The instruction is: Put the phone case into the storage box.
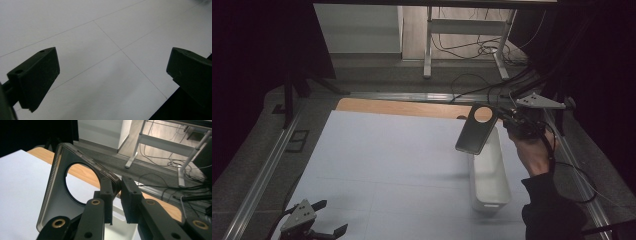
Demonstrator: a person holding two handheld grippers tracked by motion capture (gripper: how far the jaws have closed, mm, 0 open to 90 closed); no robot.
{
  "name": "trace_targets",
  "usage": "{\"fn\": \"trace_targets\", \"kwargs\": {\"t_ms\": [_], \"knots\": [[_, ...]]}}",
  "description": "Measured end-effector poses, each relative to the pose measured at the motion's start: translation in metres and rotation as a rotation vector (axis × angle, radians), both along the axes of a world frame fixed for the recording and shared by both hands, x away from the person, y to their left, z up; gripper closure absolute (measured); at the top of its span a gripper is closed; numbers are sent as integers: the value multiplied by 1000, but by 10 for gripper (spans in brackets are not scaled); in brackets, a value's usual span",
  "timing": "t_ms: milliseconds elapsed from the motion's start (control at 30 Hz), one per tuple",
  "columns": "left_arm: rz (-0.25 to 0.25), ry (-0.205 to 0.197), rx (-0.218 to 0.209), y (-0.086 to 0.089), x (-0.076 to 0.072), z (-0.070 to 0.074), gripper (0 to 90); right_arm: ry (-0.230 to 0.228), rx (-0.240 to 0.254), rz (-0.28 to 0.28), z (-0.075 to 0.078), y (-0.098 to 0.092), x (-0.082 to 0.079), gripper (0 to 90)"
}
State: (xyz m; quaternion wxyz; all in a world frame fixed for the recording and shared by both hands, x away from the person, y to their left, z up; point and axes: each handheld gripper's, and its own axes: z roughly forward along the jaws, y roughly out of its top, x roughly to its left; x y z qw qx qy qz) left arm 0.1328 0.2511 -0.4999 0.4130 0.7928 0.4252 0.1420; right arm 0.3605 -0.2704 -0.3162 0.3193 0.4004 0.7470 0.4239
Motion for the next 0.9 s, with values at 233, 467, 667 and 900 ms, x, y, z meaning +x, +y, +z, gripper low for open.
{"fn": "trace_targets", "kwargs": {"t_ms": [233,467,667,900], "knots": [[-1,2,0,0,0,0,0,-2,-16,-26,-2,-12,11,795],[-4,4,3,0,0,0,0,-5,-41,-52,-8,-24,24,796],[-1,3,2,0,0,0,0,-16,-68,-72,-11,-34,32,796],[-2,6,3,0,0,0,0,-36,-103,-68,-15,-37,40,796]]}}
